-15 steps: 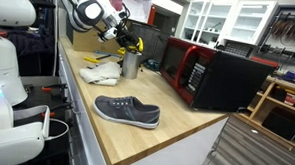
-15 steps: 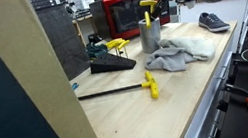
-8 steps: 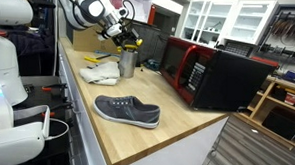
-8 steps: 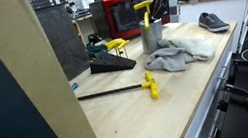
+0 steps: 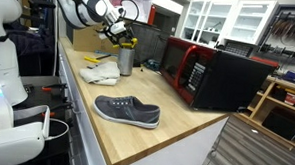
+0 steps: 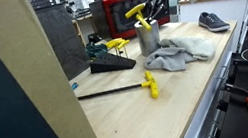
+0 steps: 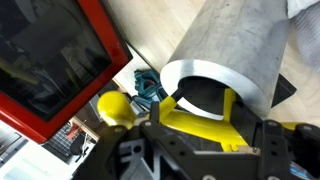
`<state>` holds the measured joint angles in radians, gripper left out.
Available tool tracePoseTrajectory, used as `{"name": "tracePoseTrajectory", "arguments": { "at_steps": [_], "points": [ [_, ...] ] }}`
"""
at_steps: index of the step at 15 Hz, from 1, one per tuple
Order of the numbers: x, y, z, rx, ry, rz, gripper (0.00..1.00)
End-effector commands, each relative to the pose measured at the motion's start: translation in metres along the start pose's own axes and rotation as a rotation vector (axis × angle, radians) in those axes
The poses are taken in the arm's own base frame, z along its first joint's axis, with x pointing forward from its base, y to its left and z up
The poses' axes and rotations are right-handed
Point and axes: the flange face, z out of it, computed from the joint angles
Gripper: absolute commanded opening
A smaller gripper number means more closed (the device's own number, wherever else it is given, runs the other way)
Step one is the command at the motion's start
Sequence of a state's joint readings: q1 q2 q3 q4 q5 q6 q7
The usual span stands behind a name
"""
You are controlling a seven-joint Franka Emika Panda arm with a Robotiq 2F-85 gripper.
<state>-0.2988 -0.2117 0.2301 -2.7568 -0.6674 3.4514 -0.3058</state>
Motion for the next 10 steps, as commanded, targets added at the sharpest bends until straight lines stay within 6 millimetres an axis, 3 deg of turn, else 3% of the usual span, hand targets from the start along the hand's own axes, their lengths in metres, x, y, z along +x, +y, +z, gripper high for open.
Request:
{"name": "tracePoseTrajectory", "arguments": {
  "at_steps": [1,4,6,10],
  "points": [
    [0.014,-0.015,-0.008,0.039,0.064,-0.042,0.42],
    [0.007,-0.018,-0.016,0.051,0.080,-0.044,0.20],
    [0.005,-0.009,-0.018,0.045,0.087,-0.033,0.05],
    [-0.001,0.011,-0.033,0.004,0.104,0.016,0.00]
  ]
}}
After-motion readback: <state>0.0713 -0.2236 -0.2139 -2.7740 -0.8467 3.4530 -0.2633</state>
